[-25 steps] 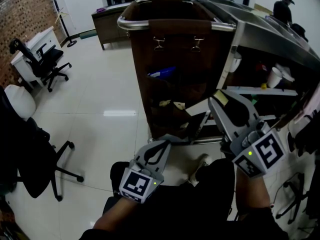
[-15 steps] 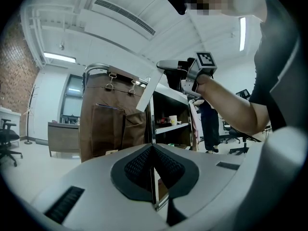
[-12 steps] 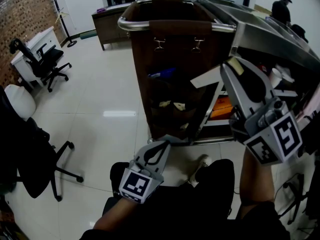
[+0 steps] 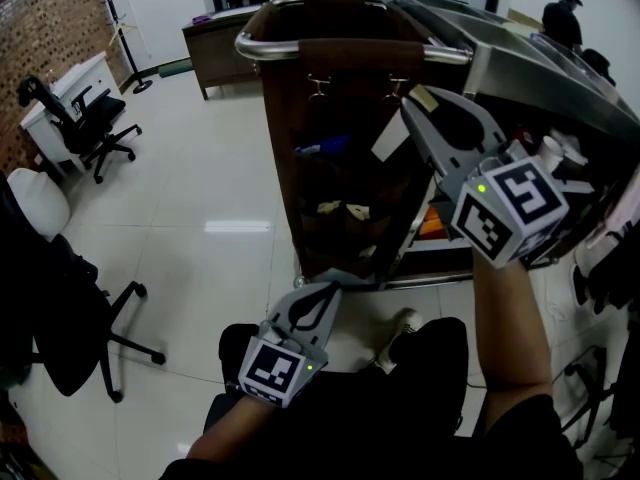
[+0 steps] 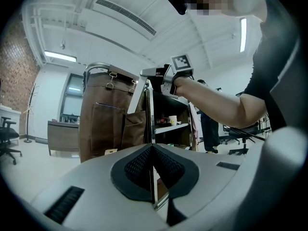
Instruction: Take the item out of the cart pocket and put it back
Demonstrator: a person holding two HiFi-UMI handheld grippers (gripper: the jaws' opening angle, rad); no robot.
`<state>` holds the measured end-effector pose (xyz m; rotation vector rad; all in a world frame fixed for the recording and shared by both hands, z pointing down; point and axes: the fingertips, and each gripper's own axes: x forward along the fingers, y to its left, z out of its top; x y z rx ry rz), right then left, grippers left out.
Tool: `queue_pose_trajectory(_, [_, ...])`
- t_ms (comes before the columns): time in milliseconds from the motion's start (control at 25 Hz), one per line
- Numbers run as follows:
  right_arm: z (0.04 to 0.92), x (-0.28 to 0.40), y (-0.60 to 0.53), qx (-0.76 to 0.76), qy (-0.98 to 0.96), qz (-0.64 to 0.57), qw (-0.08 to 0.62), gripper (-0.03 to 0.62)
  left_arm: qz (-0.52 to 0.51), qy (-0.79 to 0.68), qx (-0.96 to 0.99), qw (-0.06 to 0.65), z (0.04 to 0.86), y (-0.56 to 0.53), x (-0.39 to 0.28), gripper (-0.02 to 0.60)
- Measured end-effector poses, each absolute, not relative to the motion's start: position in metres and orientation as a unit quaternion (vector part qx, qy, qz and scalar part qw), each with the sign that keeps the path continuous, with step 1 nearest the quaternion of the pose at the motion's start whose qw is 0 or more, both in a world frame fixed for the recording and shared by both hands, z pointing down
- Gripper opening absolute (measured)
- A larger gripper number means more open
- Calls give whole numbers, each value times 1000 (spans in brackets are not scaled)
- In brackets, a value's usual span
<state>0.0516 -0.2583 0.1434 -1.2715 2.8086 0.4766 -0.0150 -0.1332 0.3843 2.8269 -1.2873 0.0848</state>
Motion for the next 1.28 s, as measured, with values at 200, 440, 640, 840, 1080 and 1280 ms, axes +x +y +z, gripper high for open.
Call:
queue_pose_trajectory(200, [196, 45, -302, -411, 906, 92, -41, 86, 28, -414, 910, 17, 385, -133, -15, 0])
queue_pose_trajectory(440, [267, 36, -333, -409, 903, 46, -123, 86, 29, -413, 910, 22, 388, -132, -16, 0])
queue_pose_trajectory(640, [277, 36, -339, -410, 902, 39, -131, 86, 28, -415, 909, 23, 389, -133, -16, 0])
queue_pose_trajectory(840, [278, 37, -339, -411, 901, 45, -130, 95, 28, -413, 910, 24, 389, -133, -15, 0])
queue_pose_trajectory(1080, [269, 39, -331, -417, 900, 59, -110, 152, 29, -413, 910, 26, 389, -134, -16, 0])
queue_pose_trajectory(1280, [250, 44, -319, -414, 905, 51, -82, 149, 29, -413, 910, 27, 389, -134, -16, 0])
